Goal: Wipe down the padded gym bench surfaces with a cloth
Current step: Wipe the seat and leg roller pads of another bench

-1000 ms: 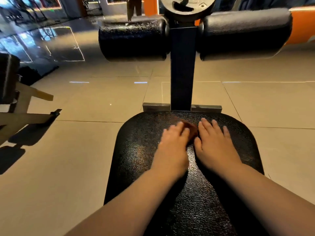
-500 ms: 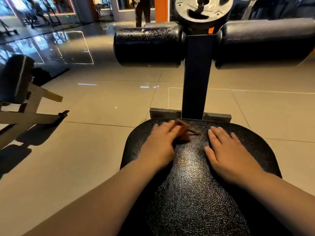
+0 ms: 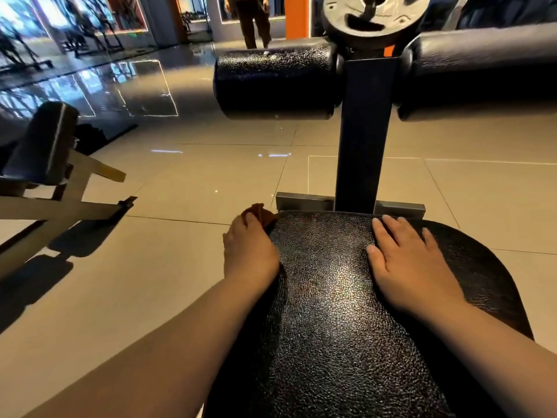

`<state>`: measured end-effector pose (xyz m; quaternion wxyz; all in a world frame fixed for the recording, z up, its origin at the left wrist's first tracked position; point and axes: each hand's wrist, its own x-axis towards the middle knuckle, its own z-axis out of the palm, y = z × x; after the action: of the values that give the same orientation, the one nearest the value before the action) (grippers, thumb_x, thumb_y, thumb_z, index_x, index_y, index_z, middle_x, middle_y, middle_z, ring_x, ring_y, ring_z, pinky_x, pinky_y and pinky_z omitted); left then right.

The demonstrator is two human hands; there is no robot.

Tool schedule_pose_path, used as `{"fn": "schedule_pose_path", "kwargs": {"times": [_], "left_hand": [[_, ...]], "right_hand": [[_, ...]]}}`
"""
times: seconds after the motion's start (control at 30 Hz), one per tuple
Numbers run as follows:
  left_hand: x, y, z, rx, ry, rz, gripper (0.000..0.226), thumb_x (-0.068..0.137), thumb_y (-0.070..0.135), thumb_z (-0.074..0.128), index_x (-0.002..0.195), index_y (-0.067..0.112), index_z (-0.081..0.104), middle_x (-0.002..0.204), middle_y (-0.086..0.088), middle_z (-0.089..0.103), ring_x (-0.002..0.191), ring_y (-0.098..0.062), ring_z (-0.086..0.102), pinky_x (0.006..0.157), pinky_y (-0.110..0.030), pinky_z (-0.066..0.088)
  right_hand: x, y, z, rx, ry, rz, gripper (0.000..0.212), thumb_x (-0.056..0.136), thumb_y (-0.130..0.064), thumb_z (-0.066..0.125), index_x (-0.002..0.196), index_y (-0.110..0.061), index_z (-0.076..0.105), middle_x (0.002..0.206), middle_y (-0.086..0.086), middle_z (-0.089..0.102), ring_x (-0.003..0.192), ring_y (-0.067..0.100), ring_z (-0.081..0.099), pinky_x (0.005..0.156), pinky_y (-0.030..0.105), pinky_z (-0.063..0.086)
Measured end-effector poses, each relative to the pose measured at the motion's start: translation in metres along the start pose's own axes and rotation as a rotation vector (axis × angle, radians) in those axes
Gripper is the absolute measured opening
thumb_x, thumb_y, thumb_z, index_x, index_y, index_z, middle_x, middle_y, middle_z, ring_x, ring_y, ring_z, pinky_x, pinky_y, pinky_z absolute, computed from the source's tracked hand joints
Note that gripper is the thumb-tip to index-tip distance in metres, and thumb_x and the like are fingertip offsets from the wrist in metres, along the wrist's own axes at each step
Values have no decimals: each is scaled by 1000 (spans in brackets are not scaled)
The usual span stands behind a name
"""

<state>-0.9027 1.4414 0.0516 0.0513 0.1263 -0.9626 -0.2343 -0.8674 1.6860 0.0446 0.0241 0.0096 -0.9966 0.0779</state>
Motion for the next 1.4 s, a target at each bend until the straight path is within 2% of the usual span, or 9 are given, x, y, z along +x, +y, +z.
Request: {"fn": "schedule_pose_path", "kwargs": {"times": [0.2, 0.37, 0.63, 0.8, 0.97, 1.07, 1.13, 1.27, 1.4], "left_hand": [[-34, 10, 9, 97, -109, 416, 68, 96, 12, 44, 157, 23, 17, 163, -3, 9, 149, -31, 11, 124, -44, 13], [12, 21, 12, 68, -27, 113, 54, 90, 24, 55, 141, 12, 42, 146, -15, 38, 130, -35, 38, 113, -47, 35], [-14, 73, 41, 22, -180, 488, 69, 91, 10, 48, 155, 23, 25, 161, -1, 18, 147, -31, 16, 121, -49, 22], [-11, 76, 34, -47, -70, 143, 56, 91, 14, 48, 146, 16, 37, 155, -12, 28, 143, -39, 23, 120, -54, 23], [-44, 115, 42, -320, -404, 337, 73, 79, 29, 40, 152, 25, 34, 163, -8, 19, 152, -30, 8, 124, -47, 0], [-43, 112, 34, -860, -600, 211, 71, 67, 1, 47, 130, 33, 52, 133, -4, 61, 127, -30, 53, 101, -43, 45], [-43, 105, 30, -979, -557, 141, 71, 75, -20, 40, 127, 27, 47, 132, -4, 62, 119, -20, 58, 100, -38, 49], [-37, 74, 40, -428, -276, 372, 69, 87, -2, 43, 148, 31, 35, 148, -3, 47, 141, -21, 39, 118, -40, 31], [-42, 61, 46, -348, -254, 431, 58, 98, 13, 45, 151, 35, 33, 158, 4, 35, 151, -19, 19, 123, -44, 19]], "right_hand": [[-3, -2, -2, 9, 0, 1, 62, 103, -50, 10, 161, -29, 4, 168, -6, 2, 154, 13, -6, 125, 44, -5], [-3, -1, -1, 28, 11, -1, 60, 105, -49, 11, 161, -28, 2, 169, -6, 1, 154, 13, -7, 125, 43, -6], [-3, -1, -3, 102, 47, -6, 59, 105, -47, 16, 160, -29, 7, 168, -7, 6, 154, 10, -4, 125, 42, -7], [-1, 1, -3, 139, 47, -13, 56, 106, -46, 16, 160, -29, 16, 168, -8, 8, 154, 9, -4, 125, 41, -9], [-2, 2, -15, 454, 46, 19, 51, 106, -47, 19, 157, -40, 21, 165, -11, 21, 153, 3, 5, 125, 33, -6], [-12, -1, -22, 443, 36, 29, 52, 103, -56, 23, 155, -50, 18, 166, -10, 18, 153, 6, 3, 124, 31, -7], [-13, -4, -23, 343, -3, 75, 59, 101, -61, 28, 157, -46, 16, 168, -6, 12, 154, 9, -2, 123, 33, -10], [3, -15, -26, 322, -78, 81, 62, 101, -40, 37, 159, -30, 17, 167, 2, 14, 155, 21, 2, 124, 46, -10], [21, 12, -32, 305, -21, 147, 50, 96, -19, 45, 146, -20, 43, 145, 11, 42, 134, 36, 36, 119, 48, 28]]}}
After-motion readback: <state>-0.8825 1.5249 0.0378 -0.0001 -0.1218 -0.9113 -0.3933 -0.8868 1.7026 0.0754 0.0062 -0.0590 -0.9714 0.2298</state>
